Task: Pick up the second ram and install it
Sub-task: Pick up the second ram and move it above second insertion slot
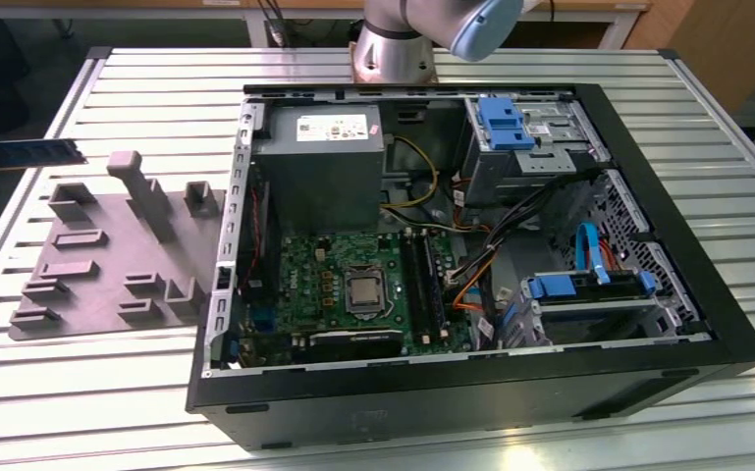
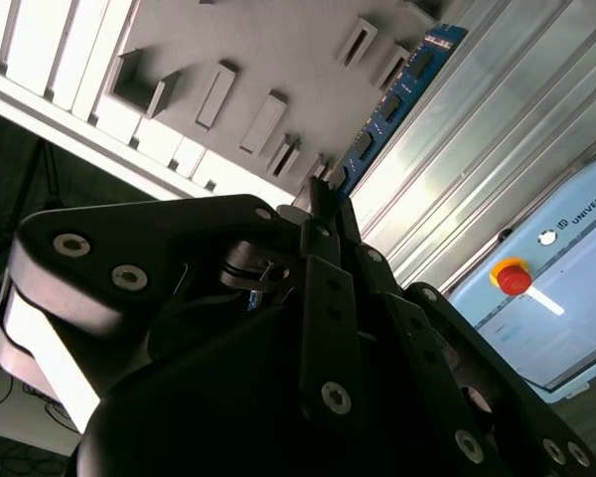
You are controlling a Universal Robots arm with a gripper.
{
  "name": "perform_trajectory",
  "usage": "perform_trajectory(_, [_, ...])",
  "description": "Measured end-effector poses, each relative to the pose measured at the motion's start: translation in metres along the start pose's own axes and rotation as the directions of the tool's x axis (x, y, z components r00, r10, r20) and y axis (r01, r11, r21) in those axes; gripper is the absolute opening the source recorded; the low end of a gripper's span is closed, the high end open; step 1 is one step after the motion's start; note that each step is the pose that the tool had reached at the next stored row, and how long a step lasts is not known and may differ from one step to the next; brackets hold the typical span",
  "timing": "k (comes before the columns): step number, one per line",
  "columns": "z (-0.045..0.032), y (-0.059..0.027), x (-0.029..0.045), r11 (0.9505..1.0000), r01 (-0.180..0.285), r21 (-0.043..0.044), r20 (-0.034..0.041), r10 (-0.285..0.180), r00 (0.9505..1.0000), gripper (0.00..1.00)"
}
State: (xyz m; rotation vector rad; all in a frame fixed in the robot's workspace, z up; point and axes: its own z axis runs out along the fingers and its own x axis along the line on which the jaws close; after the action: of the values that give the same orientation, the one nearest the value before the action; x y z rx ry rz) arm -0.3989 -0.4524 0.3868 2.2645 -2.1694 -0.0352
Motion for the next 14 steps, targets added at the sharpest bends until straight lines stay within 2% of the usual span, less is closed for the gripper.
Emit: perform_trajectory(14, [-0.0001, -0.0067, 0.0003, 1.0, 0.0, 0.0, 0.0, 0.0, 1.0, 0.14])
